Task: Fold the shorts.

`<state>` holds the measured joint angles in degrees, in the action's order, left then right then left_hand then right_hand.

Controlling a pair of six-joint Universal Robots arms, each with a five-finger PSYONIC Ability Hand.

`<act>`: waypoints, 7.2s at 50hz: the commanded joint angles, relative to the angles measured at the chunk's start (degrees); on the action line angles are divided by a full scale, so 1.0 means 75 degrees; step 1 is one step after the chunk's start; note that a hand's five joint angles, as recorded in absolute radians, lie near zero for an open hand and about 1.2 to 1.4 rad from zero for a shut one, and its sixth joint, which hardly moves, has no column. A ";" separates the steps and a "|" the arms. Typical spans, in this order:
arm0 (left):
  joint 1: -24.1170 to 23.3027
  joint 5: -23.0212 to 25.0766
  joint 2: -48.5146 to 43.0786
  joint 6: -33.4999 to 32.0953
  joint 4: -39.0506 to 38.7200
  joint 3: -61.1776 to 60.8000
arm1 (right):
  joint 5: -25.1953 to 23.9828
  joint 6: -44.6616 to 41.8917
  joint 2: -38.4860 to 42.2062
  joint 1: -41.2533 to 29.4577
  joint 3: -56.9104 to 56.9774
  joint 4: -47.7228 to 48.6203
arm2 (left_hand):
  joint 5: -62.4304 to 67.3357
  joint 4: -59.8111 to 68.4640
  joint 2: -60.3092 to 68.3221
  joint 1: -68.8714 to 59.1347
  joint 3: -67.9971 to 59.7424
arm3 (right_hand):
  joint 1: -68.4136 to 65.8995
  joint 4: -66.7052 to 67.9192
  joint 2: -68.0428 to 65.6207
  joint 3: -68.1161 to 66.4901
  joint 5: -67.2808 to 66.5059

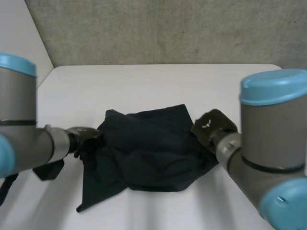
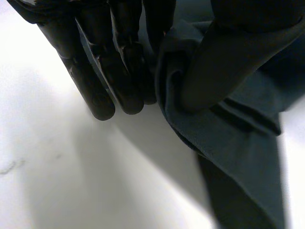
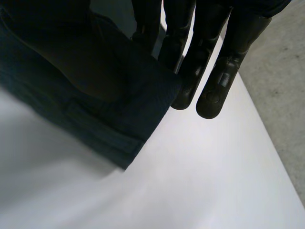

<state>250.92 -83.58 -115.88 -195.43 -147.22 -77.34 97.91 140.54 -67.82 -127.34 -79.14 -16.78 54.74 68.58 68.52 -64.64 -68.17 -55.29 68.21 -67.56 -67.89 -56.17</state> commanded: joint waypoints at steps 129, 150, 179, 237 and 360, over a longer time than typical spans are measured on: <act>-0.0901 -0.0634 -0.1541 0.0663 -0.4101 0.0677 | -0.0855 0.4594 -0.0086 0.1006 -0.1506 0.2624 | -0.5476 -0.5988 -0.5980 0.5462 0.5933 | -0.3294 0.1572 -0.1659 -0.1615 -0.1843; -0.0924 -0.0564 -0.3041 0.0546 -0.4628 0.2518 | -0.0855 0.4594 0.0113 0.1018 -0.1401 0.2647 | -0.4849 -0.5361 -0.5353 0.4835 0.5306 | -0.3294 0.1572 -0.1659 -0.1615 -0.1843; -0.0854 -0.0528 0.0823 0.0546 -0.2016 -0.0784 | -0.1113 0.1232 -0.0765 0.1123 -0.1307 0.1243 | 0.2035 0.1523 0.1531 -0.2048 -0.1577 | -0.3294 0.1572 -0.1659 -0.1615 -0.1843; -0.0608 -0.1149 0.2327 -0.0357 -0.4264 -0.4161 | -0.0046 0.3457 0.1754 0.0725 0.0603 0.1710 | -0.5163 -0.5675 -0.5667 0.5150 0.5621 | -0.3294 0.1572 -0.1659 -0.1615 -0.1843; -0.0443 -0.1804 -0.0146 -0.0076 -0.3666 0.0718 | 0.0082 -0.0246 0.0441 0.0596 0.0870 0.1239 | 0.2035 0.1523 0.1531 -0.2048 -0.1577 | -0.3294 0.1572 -0.1659 -0.1615 -0.1843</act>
<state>249.47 -90.65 -111.41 -196.71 -172.65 -91.54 96.11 136.93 -68.77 -122.89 -84.59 -14.26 55.98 69.06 68.51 -65.70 -68.14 -55.29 68.29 -67.56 -67.89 -57.37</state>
